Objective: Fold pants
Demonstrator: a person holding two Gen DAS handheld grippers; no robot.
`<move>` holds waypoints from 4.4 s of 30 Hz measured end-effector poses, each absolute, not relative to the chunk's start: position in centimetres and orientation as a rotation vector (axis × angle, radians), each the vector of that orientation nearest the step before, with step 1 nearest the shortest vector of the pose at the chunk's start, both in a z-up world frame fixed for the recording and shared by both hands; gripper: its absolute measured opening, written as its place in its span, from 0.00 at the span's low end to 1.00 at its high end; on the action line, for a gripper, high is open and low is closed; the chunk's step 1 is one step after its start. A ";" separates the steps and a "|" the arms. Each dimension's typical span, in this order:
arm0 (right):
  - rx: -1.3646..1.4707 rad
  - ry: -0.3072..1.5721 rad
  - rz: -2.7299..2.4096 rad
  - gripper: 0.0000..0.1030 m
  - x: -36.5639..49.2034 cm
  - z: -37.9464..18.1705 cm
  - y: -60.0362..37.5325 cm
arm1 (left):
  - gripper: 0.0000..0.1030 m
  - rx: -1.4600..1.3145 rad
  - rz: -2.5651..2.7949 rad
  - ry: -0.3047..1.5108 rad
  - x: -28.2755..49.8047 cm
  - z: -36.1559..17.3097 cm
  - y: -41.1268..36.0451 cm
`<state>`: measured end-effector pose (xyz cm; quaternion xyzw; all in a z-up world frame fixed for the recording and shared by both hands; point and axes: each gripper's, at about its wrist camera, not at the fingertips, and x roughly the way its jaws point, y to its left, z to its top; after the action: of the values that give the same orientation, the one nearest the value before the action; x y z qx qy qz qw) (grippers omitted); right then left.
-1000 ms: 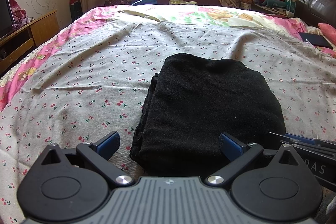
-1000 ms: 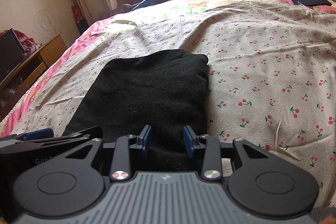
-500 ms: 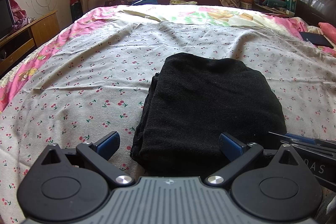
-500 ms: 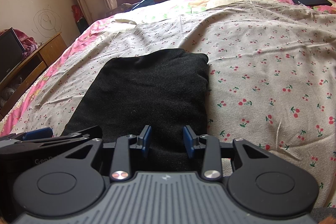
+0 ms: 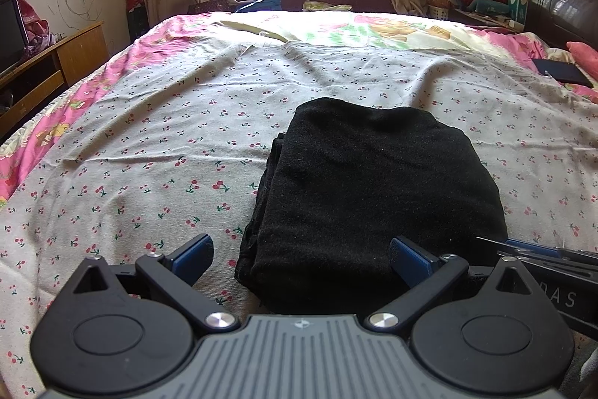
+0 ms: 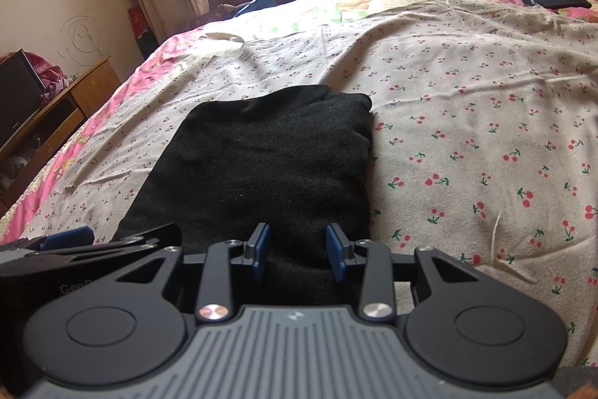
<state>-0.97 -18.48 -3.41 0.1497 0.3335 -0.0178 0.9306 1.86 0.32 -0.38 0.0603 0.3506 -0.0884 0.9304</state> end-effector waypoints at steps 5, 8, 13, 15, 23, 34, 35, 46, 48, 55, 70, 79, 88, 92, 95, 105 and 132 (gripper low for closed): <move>0.306 0.690 -0.038 0.34 -1.4 -3.2 -18.3 | 1.00 0.122 -0.185 0.738 1.5 -0.2 0.4; 0.315 0.694 -0.036 0.34 -2.0 -3.1 -18.4 | 1.00 0.104 -0.197 0.760 1.3 -0.2 0.7; 0.314 0.696 -0.038 0.33 -2.6 -2.9 -18.3 | 1.00 0.096 -0.207 0.772 0.6 -0.2 0.8; 0.314 0.698 -0.037 0.33 -2.8 -2.9 -18.3 | 1.00 0.095 -0.206 0.773 0.4 -0.2 0.8; 0.303 0.702 -0.040 0.33 -2.9 -2.8 -18.1 | 1.00 0.097 -0.204 0.779 0.4 -0.3 0.7; 0.304 0.708 -0.040 0.33 -2.9 -2.9 -18.1 | 1.00 0.095 -0.204 0.790 0.5 -0.5 0.6; 0.304 0.709 -0.040 0.33 -2.9 -2.9 -18.1 | 1.00 0.095 -0.204 0.790 0.5 -0.5 0.6; 0.303 0.709 -0.039 0.33 -2.9 -2.9 -18.0 | 1.00 0.086 -0.205 0.813 0.6 -0.6 0.7; 0.302 0.710 -0.039 0.32 -2.9 -3.0 -18.0 | 1.00 0.088 -0.204 0.814 0.6 -0.6 0.7; 0.301 0.714 -0.037 0.32 -2.8 -3.0 -18.1 | 1.00 0.084 -0.204 0.819 0.7 -0.7 0.7; 0.296 0.734 -0.022 0.28 -2.7 -3.2 -17.9 | 1.00 0.063 -0.203 0.853 0.6 -0.9 0.9; 0.297 0.735 -0.022 0.28 -2.8 -3.2 -17.9 | 1.00 0.059 -0.211 0.860 0.7 -1.0 1.0; 0.304 0.735 -0.013 0.28 -2.7 -3.2 -17.9 | 1.00 0.040 -0.246 0.874 1.1 -0.7 1.4; 0.286 0.721 0.010 0.36 -2.9 -2.9 -17.5 | 1.00 -0.029 -0.254 0.893 2.1 -0.1 2.6; 0.264 0.699 0.020 0.36 -2.7 -2.6 -17.1 | 1.00 -0.019 -0.244 0.895 2.9 -0.2 2.7; 0.278 0.711 -0.004 0.37 2.5 -2.1 -17.5 | 1.00 -0.016 -0.217 1.034 5.4 -2.9 2.9; 0.380 0.654 -0.214 0.41 12.8 -3.3 -23.8 | 1.00 0.042 -0.236 1.001 5.0 -3.5 1.5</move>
<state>12.79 -23.82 -3.33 0.1853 0.3188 -0.1040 0.9237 4.96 1.50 -3.51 0.0202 0.4788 -0.1128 0.8704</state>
